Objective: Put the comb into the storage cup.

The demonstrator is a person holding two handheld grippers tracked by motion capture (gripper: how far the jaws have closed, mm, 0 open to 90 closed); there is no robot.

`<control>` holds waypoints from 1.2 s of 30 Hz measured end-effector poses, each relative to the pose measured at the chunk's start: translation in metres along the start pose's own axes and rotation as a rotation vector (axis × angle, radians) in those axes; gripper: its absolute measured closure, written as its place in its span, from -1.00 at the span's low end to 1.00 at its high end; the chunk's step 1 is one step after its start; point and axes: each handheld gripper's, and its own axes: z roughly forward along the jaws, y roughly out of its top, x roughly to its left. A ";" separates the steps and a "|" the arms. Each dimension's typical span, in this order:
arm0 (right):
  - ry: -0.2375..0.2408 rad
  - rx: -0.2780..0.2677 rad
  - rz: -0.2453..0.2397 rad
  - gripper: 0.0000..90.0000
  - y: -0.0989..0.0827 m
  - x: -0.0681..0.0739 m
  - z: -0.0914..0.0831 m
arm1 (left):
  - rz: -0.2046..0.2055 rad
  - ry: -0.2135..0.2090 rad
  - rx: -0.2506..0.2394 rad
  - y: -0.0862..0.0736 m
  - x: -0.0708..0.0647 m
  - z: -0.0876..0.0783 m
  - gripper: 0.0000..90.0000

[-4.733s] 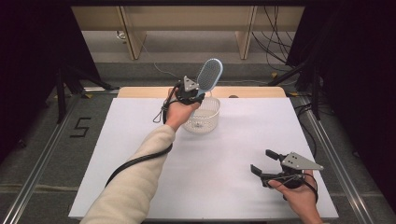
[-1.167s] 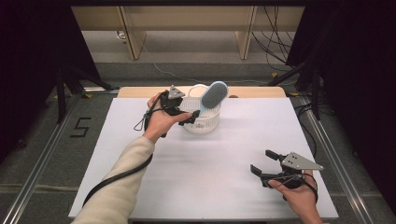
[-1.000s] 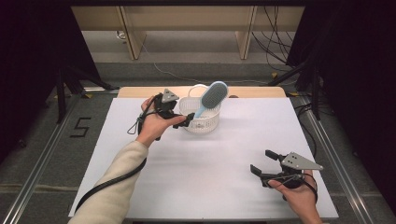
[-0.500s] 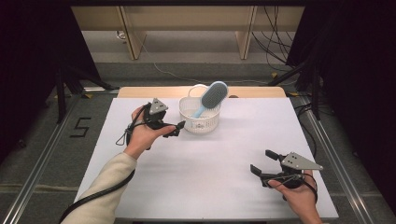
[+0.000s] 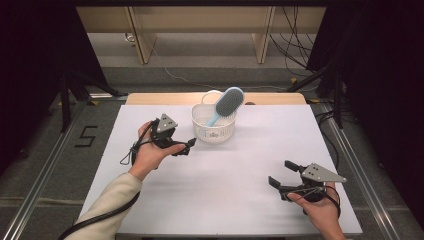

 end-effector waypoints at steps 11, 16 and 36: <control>0.001 0.001 0.002 -0.66 0.000 0.000 0.000 | 0.000 -0.004 -0.001 -0.016 -0.002 -0.015 -0.90; 0.000 0.000 0.003 -0.66 0.000 -0.001 0.000 | 0.002 -0.011 0.006 -0.026 0.000 -0.025 -0.88; -0.001 0.001 0.003 -0.66 0.000 -0.001 0.000 | 0.002 -0.006 0.018 -0.053 0.004 -0.050 -0.85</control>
